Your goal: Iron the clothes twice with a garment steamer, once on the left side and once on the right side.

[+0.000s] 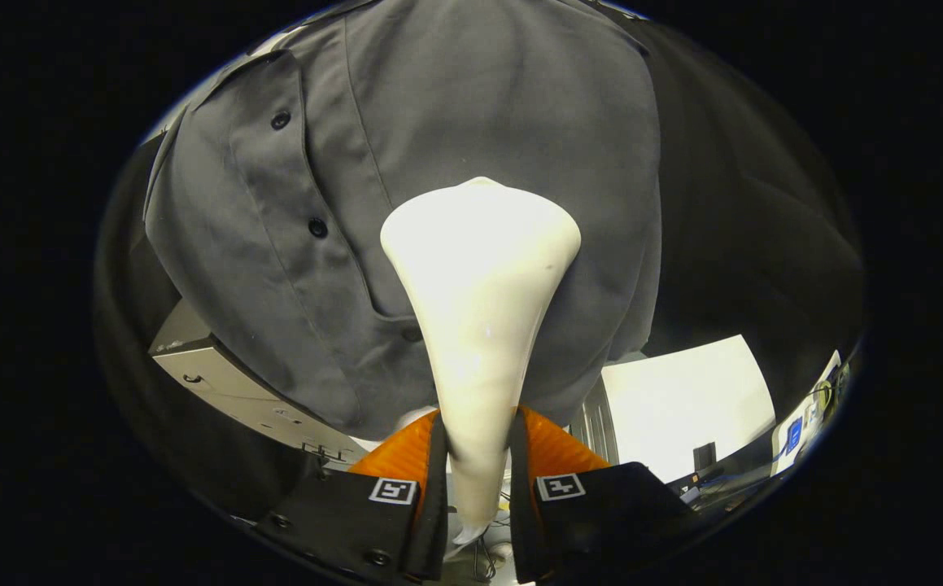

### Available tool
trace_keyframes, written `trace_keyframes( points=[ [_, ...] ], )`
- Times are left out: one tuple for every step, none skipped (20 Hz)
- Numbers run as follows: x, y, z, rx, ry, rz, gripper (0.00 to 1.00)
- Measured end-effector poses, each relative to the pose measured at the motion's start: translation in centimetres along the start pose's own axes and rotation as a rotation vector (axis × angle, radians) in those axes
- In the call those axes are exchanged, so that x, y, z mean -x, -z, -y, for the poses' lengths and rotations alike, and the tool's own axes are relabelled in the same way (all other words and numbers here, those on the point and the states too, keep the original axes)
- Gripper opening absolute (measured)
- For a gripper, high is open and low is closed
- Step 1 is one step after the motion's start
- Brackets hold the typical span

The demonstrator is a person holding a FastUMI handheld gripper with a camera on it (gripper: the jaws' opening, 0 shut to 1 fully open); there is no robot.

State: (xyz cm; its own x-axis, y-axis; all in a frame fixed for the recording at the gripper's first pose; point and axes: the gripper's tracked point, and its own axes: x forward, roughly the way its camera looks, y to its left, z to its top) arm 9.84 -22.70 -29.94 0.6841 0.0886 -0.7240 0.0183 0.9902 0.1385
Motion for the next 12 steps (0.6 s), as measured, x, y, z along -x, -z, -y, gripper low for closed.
trace_keyframes(
  points=[
    [-0.3,0.5,0.2,-0.003,0.001,-0.009,0.4],
    [-0.6,1.1,0.6,-0.005,0.002,-0.018,0.4],
    [-1.0,1.7,1.0,-0.006,0.003,-0.026,0.4],
    [-1.4,2.2,1.2,-0.008,0.004,-0.035,0.4],
    [-1.6,2.5,1.4,-0.013,0.004,-0.043,0.4],
    [-1.8,3.0,1.7,-0.018,0.005,-0.05,0.4],
    [-2.1,3.3,2.0,-0.024,0.008,-0.055,0.4],
    [-2.3,3.7,2.4,-0.028,0.01,-0.061,0.4],
    [-2.5,4.0,2.7,-0.032,0.01,-0.067,0.4],
    [-2.7,4.4,2.9,-0.035,0.01,-0.072,0.4],
    [-3.0,4.9,3.2,-0.038,0.01,-0.079,0.4],
    [-3.3,5.4,3.6,-0.041,0.011,-0.085,0.4]
  ],
)
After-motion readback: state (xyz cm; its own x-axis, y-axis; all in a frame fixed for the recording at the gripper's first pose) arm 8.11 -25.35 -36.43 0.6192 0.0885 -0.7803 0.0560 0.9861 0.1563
